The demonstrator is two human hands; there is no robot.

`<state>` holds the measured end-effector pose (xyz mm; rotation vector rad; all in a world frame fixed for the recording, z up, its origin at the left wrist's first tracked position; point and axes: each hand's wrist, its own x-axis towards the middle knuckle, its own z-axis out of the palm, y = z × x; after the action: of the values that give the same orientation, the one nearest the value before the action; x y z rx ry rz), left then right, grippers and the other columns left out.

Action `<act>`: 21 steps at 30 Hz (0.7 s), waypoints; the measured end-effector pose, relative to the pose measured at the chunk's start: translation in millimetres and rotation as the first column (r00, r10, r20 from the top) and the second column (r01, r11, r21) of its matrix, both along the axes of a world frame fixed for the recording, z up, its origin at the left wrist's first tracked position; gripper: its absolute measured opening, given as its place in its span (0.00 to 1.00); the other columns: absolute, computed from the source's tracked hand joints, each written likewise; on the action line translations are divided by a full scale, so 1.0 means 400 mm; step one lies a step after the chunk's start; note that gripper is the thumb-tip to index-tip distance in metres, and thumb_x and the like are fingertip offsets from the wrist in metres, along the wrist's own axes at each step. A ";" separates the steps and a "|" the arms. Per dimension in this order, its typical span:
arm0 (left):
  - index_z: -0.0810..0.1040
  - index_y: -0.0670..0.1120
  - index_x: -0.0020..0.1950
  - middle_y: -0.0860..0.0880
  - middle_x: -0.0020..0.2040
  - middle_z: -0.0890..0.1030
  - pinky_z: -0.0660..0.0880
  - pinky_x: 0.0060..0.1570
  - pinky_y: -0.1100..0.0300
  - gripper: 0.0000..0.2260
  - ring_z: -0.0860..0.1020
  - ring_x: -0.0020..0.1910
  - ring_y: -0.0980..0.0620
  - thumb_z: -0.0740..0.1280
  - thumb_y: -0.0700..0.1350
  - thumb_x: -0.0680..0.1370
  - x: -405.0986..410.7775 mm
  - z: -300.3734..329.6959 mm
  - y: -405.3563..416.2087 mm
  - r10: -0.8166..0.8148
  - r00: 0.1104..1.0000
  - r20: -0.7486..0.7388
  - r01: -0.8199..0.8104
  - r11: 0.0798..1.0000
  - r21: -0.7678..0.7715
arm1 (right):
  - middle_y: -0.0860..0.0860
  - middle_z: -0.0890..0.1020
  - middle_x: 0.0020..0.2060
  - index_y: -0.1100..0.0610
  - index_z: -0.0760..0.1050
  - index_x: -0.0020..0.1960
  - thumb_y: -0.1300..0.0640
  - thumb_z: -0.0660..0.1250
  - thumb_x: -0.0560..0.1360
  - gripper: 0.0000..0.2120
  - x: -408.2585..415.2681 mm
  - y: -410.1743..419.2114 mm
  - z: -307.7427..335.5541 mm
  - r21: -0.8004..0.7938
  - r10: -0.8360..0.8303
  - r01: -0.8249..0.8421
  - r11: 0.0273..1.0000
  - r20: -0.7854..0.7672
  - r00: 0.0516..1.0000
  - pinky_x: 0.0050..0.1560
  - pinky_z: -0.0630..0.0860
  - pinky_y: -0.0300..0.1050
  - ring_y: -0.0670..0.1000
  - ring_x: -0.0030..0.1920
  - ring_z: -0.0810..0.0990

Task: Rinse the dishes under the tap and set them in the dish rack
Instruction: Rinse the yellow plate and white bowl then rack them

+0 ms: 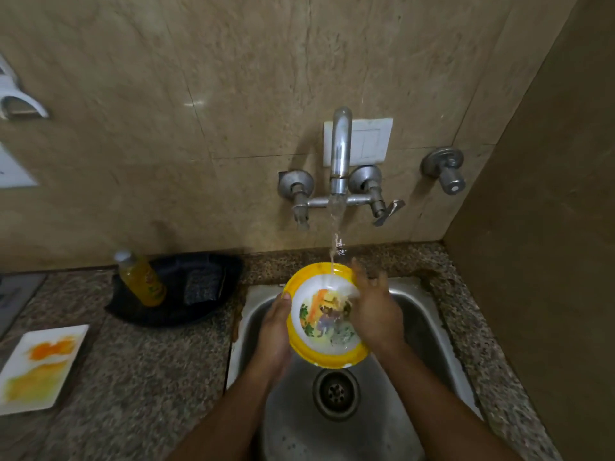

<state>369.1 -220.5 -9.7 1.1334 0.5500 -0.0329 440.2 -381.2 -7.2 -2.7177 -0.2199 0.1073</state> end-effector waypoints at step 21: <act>0.80 0.45 0.41 0.44 0.45 0.85 0.74 0.47 0.54 0.20 0.81 0.48 0.46 0.58 0.57 0.82 0.061 -0.015 0.044 0.046 0.998 -0.045 -0.006 0.763 0.647 | 0.55 0.50 0.79 0.60 0.53 0.79 0.42 0.50 0.79 0.34 -0.088 0.132 -0.073 -0.124 0.373 -0.352 0.928 0.251 0.893 0.76 0.50 0.52 0.53 0.79 0.50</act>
<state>393.3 -202.9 -15.7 1.8117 0.6518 0.1644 404.9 -328.4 -36.5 -2.7260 -0.8209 -0.1571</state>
